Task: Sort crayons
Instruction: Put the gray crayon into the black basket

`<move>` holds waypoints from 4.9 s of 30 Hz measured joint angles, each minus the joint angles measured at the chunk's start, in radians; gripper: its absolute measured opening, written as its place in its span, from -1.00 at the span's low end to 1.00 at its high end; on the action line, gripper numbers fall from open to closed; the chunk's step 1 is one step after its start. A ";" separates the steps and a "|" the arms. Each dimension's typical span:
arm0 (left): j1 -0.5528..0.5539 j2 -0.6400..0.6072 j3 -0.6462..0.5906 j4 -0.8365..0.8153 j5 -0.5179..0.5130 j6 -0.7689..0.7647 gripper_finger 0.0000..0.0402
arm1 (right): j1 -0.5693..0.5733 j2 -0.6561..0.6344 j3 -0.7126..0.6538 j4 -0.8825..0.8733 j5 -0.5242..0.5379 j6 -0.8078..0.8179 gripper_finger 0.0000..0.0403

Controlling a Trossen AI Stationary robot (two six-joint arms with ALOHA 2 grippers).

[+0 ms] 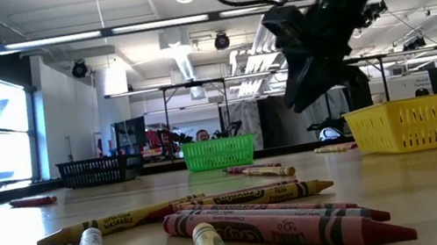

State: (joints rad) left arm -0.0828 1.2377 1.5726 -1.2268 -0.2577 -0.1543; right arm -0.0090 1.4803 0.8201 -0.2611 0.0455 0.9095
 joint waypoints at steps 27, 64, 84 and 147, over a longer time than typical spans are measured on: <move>-0.004 -0.188 -0.001 -0.295 0.001 0.012 -0.55 | -0.041 0.548 0.569 -0.394 -0.038 -0.116 -0.65; -0.004 -0.217 -0.001 -0.287 -0.026 0.051 -0.55 | -0.063 0.547 0.567 -0.357 -0.010 -0.099 -0.65; -0.004 -0.217 -0.001 -0.287 -0.026 0.052 -0.55 | -0.054 0.582 0.569 -0.371 0.026 -0.018 -0.79; -0.004 -0.217 0.000 -0.271 -0.026 0.053 -0.55 | -0.346 0.918 1.071 0.588 -0.029 -0.394 -0.94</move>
State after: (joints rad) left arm -0.0868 1.0206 1.5723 -1.4975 -0.2837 -0.1009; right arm -0.3553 2.3985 1.8912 0.3267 0.0166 0.5160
